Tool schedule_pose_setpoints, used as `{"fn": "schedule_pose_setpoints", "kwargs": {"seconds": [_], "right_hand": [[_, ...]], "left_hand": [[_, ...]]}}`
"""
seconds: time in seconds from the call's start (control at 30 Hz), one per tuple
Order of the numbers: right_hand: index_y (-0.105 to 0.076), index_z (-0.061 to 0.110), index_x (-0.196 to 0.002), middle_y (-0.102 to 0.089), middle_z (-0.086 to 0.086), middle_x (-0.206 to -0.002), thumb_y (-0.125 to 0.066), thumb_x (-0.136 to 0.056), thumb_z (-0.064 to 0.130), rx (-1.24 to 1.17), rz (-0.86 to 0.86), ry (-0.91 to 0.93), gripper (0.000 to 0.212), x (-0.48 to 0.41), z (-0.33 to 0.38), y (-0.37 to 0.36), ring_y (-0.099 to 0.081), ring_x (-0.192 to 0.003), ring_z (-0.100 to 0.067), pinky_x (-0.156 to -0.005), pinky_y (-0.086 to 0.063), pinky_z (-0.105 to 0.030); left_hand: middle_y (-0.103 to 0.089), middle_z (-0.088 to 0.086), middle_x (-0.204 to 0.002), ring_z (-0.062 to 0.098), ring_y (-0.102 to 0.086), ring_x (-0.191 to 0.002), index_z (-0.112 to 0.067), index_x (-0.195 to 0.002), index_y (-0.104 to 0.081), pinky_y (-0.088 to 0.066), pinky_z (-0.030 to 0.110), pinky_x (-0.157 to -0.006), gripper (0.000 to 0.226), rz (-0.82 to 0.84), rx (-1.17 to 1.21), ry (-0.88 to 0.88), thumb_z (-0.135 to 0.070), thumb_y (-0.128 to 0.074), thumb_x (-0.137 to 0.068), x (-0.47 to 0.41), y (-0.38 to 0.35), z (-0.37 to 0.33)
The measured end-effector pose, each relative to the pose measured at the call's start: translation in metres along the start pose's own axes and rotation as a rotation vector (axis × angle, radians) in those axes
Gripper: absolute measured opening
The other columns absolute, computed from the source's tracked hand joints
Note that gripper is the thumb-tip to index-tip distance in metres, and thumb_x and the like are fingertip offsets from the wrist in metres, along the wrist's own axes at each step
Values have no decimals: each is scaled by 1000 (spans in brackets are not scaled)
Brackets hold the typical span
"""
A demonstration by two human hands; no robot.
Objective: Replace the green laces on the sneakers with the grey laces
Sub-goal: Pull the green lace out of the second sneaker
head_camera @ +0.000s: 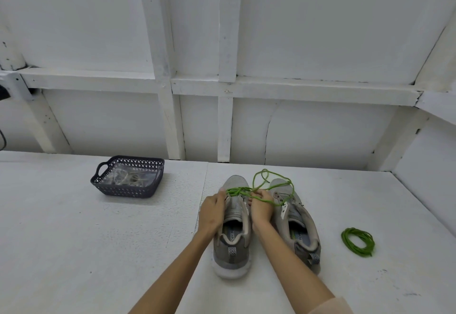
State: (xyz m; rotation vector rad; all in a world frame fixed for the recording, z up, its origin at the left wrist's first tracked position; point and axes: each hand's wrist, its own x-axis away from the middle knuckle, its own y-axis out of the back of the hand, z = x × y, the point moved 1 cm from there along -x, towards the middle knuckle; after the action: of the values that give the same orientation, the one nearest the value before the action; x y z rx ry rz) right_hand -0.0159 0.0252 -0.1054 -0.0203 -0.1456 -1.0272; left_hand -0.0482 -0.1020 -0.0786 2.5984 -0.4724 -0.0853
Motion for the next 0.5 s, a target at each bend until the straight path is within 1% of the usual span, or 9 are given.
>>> {"fn": "schedule_pose_setpoints", "kwargs": {"seconds": [0.1, 0.13, 0.17, 0.23, 0.3, 0.33, 0.4, 0.43, 0.5], "right_hand": [[-69, 9, -97, -65, 0, -90, -50, -89, -3, 49, 26, 22, 25, 14, 1, -1, -57, -84, -17, -73, -41, -24], [-69, 11, -93, -64, 1, -86, -53, -90, 1, 49, 58, 26, 20, 17, 1, 0, -56, -81, -16, -71, -39, -25], [-65, 13, -81, -61, 1, -77, -55, -91, 5, 41, 103, 20, 16, 20, 1, 2, -52, -74, -15, -67, -37, -26], [-53, 20, -62, -50, 7, -64, -58, -90, 18, 31, 189, 14, 29, 22, -3, 3, -43, -67, -13, -63, -33, -28], [-51, 31, -62, -49, 12, -76, -61, -81, 43, 42, 272, 2, 25, 24, -8, 2, -44, -81, -13, -76, -37, -30], [-56, 32, -66, -53, 10, -88, -60, -76, 53, 44, 309, -1, 23, 23, -13, 1, -47, -92, -13, -86, -40, -33], [-71, 31, -88, -57, 5, -124, -63, -77, 57, 33, 382, 16, 30, 23, -19, 2, -49, -118, -13, -107, -38, -37], [-71, 29, -106, -47, 10, -137, -63, -78, 56, 41, 409, 21, 39, 26, -17, 5, -42, -129, -9, -113, -33, -36], [-57, 21, -133, -34, 13, -150, -62, -73, 57, 79, 445, 34, 70, 32, -11, 8, -31, -140, -8, -117, -27, -34]], "left_hand": [[-66, 7, -95, 23, -58, -89, -13, -93, -67, -43, 31, -74, 35, 63, -104, -27, -29, -37, -102, -17, 2, 4], [-68, 6, -104, 24, -60, -98, -13, -104, -70, -44, 29, -80, 29, 79, -134, -31, -26, -43, -100, -23, 3, 4], [-69, 5, -109, 24, -60, -102, -15, -110, -70, -43, 28, -82, 26, 84, -168, -31, -25, -49, -98, -28, 5, 3], [-71, 4, -108, 21, -62, -101, -18, -109, -70, -43, 25, -79, 23, 89, -267, -63, -26, -56, -94, -38, 7, 3], [-72, 2, -104, 20, -64, -98, -22, -105, -72, -47, 26, -77, 19, 74, -369, -104, -29, -60, -91, -45, 8, 3], [-72, 1, -102, 21, -65, -96, -24, -104, -73, -48, 28, -77, 19, 55, -416, -129, -31, -62, -90, -47, 8, 3], [-72, -2, -99, 22, -65, -93, -28, -101, -73, -50, 29, -74, 17, 18, -519, -189, -34, -62, -89, -47, 8, 1], [-72, -3, -98, 22, -65, -92, -29, -99, -74, -50, 29, -72, 16, 8, -562, -215, -35, -62, -89, -47, 8, 0], [-72, -4, -95, 22, -65, -89, -29, -97, -73, -51, 28, -71, 16, 11, -625, -256, -35, -61, -88, -51, 7, -1]]}}
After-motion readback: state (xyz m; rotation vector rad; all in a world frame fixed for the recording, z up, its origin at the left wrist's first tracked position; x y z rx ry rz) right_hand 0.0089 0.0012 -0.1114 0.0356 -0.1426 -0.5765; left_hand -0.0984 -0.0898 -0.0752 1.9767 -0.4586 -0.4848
